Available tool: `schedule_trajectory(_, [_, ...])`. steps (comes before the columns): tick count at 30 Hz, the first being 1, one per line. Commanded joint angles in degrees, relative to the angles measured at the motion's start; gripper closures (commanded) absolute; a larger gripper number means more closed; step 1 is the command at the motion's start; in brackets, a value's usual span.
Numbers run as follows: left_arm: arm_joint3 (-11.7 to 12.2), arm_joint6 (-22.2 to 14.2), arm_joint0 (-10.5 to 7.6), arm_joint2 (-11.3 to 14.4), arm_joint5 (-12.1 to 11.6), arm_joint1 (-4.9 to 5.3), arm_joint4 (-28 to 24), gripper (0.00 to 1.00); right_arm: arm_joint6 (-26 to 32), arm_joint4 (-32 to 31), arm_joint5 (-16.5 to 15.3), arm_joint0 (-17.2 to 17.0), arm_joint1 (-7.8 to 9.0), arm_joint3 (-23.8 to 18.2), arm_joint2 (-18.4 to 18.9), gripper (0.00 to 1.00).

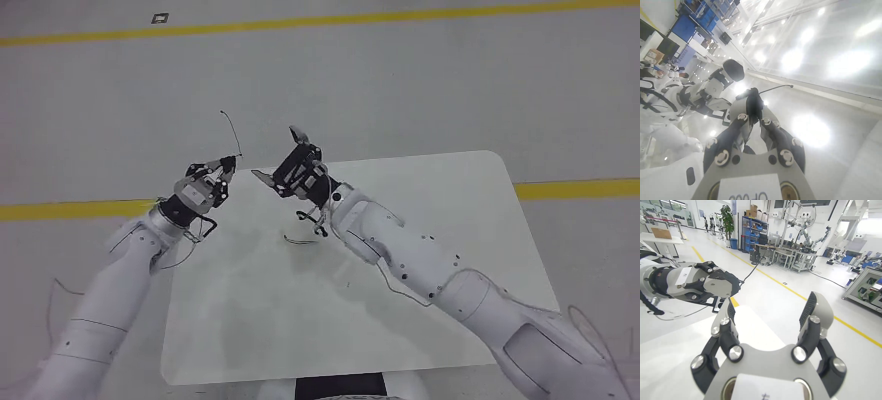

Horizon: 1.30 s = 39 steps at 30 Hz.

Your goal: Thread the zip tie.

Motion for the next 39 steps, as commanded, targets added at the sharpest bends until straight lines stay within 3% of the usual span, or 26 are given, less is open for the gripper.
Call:
schedule_trajectory(1, [0.0,0.0,0.0,0.0,0.0,0.0,0.0,1.0,0.1,-0.2,-0.3,0.0,-0.42,0.4,-0.1,0.62])
schedule_trajectory(8, [0.0,0.0,0.0,0.0,0.0,0.0,0.0,1.0,0.6,-0.8,-1.4,-0.2,-1.89,1.2,-0.3,0.69])
schedule_trajectory(21, [0.0,0.0,0.0,0.0,0.0,0.0,0.0,1.0,1.1,-2.5,-3.3,-0.7,-4.04,1.7,0.3,0.7])
schedule_trajectory(28, [0.0,0.0,0.0,0.0,0.0,0.0,0.0,1.0,1.3,-3.3,-3.7,-1.2,-4.98,2.1,1.1,0.78])
schedule_trajectory(39, [0.0,0.0,0.0,0.0,0.0,0.0,0.0,1.0,1.5,-4.4,-4.6,-1.6,-6.46,3.3,1.9,0.79])
